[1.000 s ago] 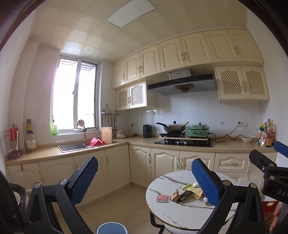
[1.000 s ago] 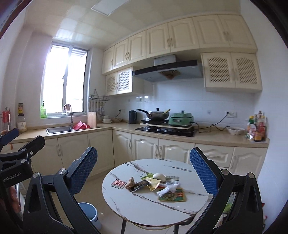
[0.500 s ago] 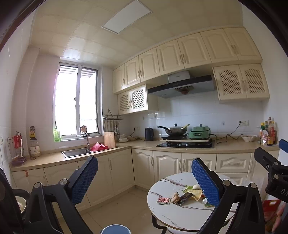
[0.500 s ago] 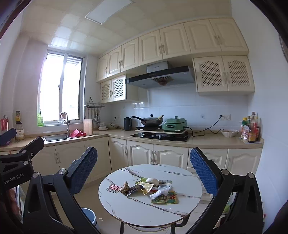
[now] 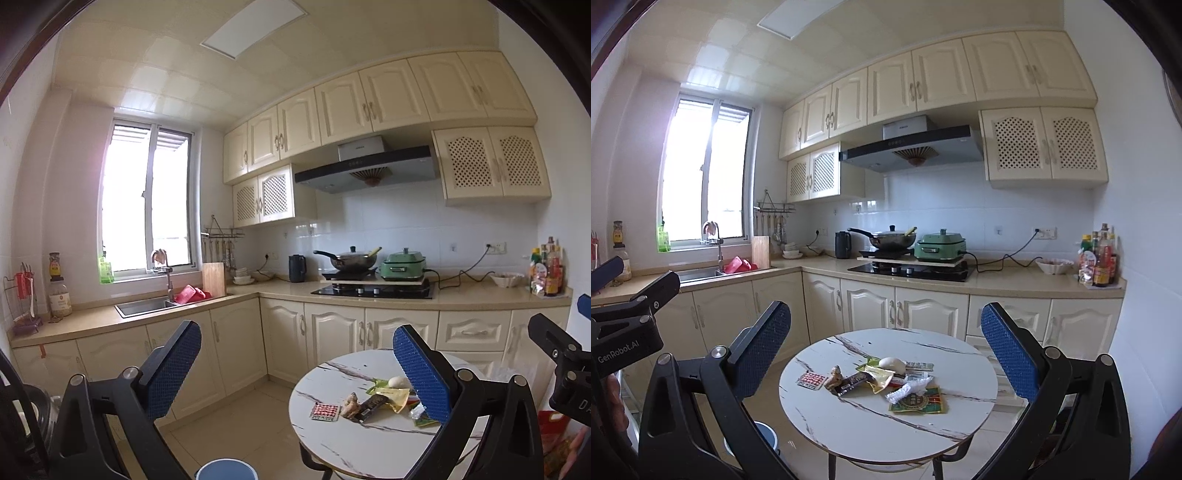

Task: Collect trash
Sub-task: 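Move both tools back toward the table, then grasp the ginger root with the left tool while the right tool grasps the clear plastic wrap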

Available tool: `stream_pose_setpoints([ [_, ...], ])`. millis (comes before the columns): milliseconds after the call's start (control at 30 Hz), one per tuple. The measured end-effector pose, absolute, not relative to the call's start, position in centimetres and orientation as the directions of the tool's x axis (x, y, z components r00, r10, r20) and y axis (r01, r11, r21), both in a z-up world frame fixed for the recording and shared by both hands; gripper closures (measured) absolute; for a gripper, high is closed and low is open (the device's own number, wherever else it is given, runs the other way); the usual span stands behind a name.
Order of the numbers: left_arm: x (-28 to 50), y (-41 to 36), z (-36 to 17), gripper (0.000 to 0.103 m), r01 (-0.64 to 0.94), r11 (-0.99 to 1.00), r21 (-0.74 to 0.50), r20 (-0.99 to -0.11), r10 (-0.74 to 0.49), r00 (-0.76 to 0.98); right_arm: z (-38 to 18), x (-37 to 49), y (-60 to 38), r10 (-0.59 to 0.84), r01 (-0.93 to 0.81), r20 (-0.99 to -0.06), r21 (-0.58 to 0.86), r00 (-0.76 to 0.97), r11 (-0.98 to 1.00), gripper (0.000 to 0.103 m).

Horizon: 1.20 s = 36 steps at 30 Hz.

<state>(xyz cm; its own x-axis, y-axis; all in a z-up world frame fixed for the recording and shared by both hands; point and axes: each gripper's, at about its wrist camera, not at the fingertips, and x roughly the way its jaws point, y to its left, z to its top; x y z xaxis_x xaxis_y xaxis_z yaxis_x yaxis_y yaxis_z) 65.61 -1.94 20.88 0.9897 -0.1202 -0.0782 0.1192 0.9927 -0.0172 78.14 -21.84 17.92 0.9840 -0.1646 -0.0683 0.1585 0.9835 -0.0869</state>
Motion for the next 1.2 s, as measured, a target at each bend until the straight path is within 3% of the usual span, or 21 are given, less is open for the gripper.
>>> stream_pose_setpoints([
  [500,80.1,-13.5,18.6,0.001,0.210,0.977,0.042,-0.288,-0.189,0.939,11.7,87.2,-28.9,-0.269,0.265,-0.268,-0.053,0.925,0.963,0.000],
  [967,102.4,-19.1,12.1,0.001,0.262,0.965,0.015,-0.557,-0.210,0.804,0.1,100.3,-35.6,-0.255,0.279,-0.592,-0.053,0.765,0.959,0.000],
  [1200,113.6,-22.7,8.4,0.001,0.362,0.931,-0.037,-0.648,-0.298,0.701,-3.9,104.8,-36.1,-0.214,0.255,-0.667,-0.038,0.714,0.966,0.000],
])
